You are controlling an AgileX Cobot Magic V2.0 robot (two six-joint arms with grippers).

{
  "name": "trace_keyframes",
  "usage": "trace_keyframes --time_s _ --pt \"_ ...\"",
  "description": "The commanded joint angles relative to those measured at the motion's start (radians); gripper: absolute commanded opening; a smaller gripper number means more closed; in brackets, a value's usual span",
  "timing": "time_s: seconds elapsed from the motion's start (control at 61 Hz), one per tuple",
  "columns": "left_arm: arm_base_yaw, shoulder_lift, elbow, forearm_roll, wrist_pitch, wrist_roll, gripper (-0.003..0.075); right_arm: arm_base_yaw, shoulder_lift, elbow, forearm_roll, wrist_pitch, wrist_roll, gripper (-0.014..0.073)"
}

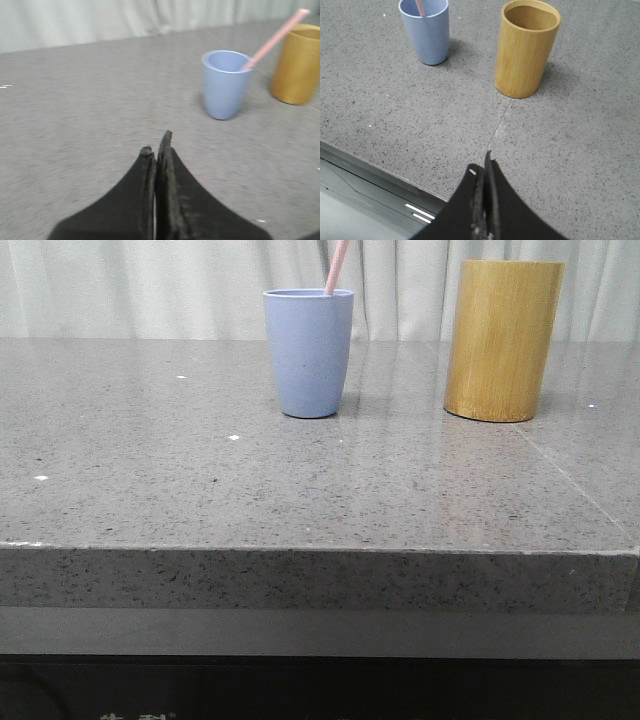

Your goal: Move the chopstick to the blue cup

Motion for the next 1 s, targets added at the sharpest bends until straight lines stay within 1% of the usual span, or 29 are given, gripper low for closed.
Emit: trace_keyframes --time_s 0.0,0.115,0.263,0.394,0.427,0.525,0.574,0.689,0.82,0.87,0.984 --pt "0.073 -0.103 0.078 -0.006 -0.156 -0.009 -0.0019 -0.006 0.001 -0.022 -0.003 -0.062 -0.002 -0.0067" --pt "0.161 -0.253 0.217 -0.006 -0.191 -0.009 -0.0019 -0.006 0.001 -0.022 -0.003 -0.062 -0.002 -0.0067" --pt "0.215 -0.385 0.325 -0.008 -0.191 -0.009 -0.0019 -0.006 0.001 -0.022 -0.003 -0.062 -0.002 -0.0067" --pt "0.215 -0.444 0.407 -0.031 -0.234 -0.022 -0.0019 -0.006 0.001 -0.022 -0.003 -0.062 -0.002 -0.0067" --pt "0.213 -0.454 0.423 -0.019 -0.242 -0.043 -0.0019 -0.006 0.001 -0.022 -0.003 -0.062 -0.002 -0.0067" --pt "0.21 -0.484 0.474 0.055 -0.259 -0.168 -0.0019 -0.006 0.001 -0.022 -0.003 -0.063 -0.002 -0.0067" --pt "0.21 -0.496 0.496 0.076 -0.275 -0.194 -0.0019 -0.006 0.001 -0.022 -0.003 -0.063 -0.002 -0.0067" --pt "0.21 -0.523 0.543 0.076 -0.321 -0.194 -0.0019 -0.006 0.001 -0.022 -0.003 -0.063 -0.002 -0.0067" --pt "0.21 -0.523 0.602 0.076 -0.425 -0.194 -0.0019 -0.006 0.001 -0.022 -0.003 -0.063 -0.002 -0.0067" --pt "0.21 -0.523 0.6 0.076 -0.415 -0.194 -0.0019 -0.006 0.001 -0.022 -0.003 -0.063 -0.002 -0.0067" --pt "0.212 -0.523 0.6 0.076 -0.443 -0.194 -0.0019 -0.006 0.001 -0.022 -0.003 -0.062 -0.002 -0.0067"
